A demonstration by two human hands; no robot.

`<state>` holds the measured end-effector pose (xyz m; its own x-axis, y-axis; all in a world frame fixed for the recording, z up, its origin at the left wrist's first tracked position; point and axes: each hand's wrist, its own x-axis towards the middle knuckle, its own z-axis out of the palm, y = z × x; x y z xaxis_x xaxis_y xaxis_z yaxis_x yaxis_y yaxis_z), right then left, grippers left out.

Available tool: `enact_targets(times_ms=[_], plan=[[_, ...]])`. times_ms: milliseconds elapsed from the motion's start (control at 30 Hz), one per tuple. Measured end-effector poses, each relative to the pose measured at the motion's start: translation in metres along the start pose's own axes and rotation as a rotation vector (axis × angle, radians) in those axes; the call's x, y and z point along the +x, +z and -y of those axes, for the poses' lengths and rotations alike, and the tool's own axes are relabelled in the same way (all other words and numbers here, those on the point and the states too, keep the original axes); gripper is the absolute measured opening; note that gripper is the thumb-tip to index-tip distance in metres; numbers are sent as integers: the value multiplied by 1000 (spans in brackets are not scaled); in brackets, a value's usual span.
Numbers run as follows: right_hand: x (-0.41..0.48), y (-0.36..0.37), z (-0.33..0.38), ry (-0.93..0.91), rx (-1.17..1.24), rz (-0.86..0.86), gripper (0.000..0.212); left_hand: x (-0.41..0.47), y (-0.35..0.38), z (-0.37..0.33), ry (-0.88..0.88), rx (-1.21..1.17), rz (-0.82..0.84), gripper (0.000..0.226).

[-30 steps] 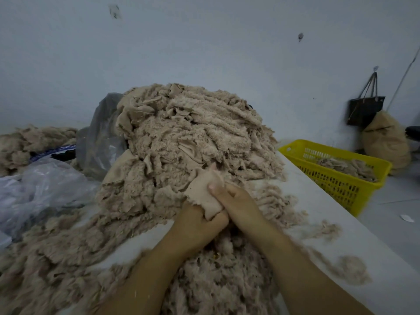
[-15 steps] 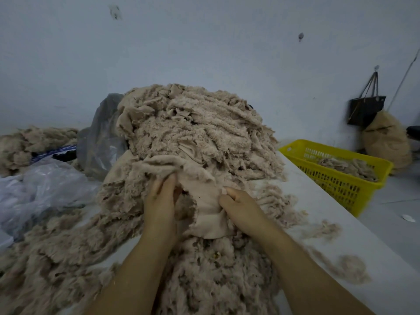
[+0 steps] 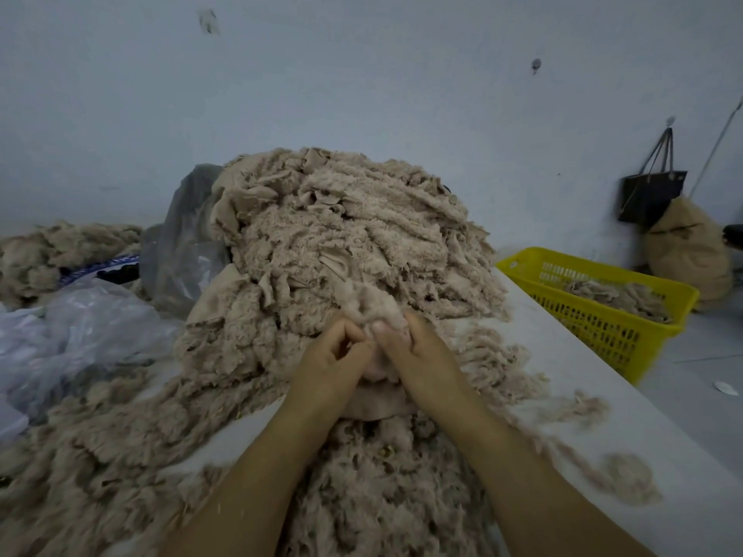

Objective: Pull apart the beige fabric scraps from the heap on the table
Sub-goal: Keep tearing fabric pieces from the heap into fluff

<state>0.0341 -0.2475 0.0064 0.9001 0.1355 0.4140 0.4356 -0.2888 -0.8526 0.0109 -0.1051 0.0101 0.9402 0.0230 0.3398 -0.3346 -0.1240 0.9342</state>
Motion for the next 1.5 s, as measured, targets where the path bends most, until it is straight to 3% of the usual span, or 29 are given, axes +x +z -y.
enact_targets(times_ms=[67,167,233,367,400,467,567,633,733,800,867,933,967,1000,1100,1200,1267,1433,1500], plan=[[4,-2,-3,107,49,-140,34,1,0,1,3,5,11,35],[13,-10,-8,302,397,-267,37,3,-1,-1,1,-87,-2,30],[15,-15,-8,339,547,-275,42,5,-2,0,-11,-104,-30,23],[13,-13,-7,332,527,-172,31,4,-1,1,-32,-117,-48,15],[11,-12,-8,289,526,-126,38,5,0,0,-44,-126,-53,15],[6,-11,-4,176,431,-30,48,7,-1,2,-78,-162,-79,18],[2,-9,-1,90,32,148,27,9,-4,6,-152,-257,-158,36],[5,-7,-10,26,-190,161,27,11,-7,5,-213,-346,-220,34],[8,-11,-8,112,43,54,33,12,-9,7,-41,-127,-199,22],[7,-15,-5,171,294,2,37,8,-7,2,147,130,-41,47],[7,-17,-1,214,546,15,39,6,-2,4,212,311,128,62],[10,-17,-3,249,683,19,37,5,3,12,251,449,206,38],[10,-18,-2,259,691,16,36,5,5,12,255,488,173,12],[10,-17,-3,249,651,2,33,6,4,15,257,504,86,9],[7,-16,0,143,397,-26,14,8,-3,9,127,313,-152,29],[3,-10,6,36,141,121,65,7,-9,-2,-46,-40,-175,27],[0,-1,9,15,24,235,72,5,-8,-5,-131,-216,-131,30],[-2,0,4,-65,-190,284,9,11,-14,-11,-134,-545,-257,37],[0,-3,3,-47,-142,260,17,15,-20,-9,-147,-693,-254,42]])
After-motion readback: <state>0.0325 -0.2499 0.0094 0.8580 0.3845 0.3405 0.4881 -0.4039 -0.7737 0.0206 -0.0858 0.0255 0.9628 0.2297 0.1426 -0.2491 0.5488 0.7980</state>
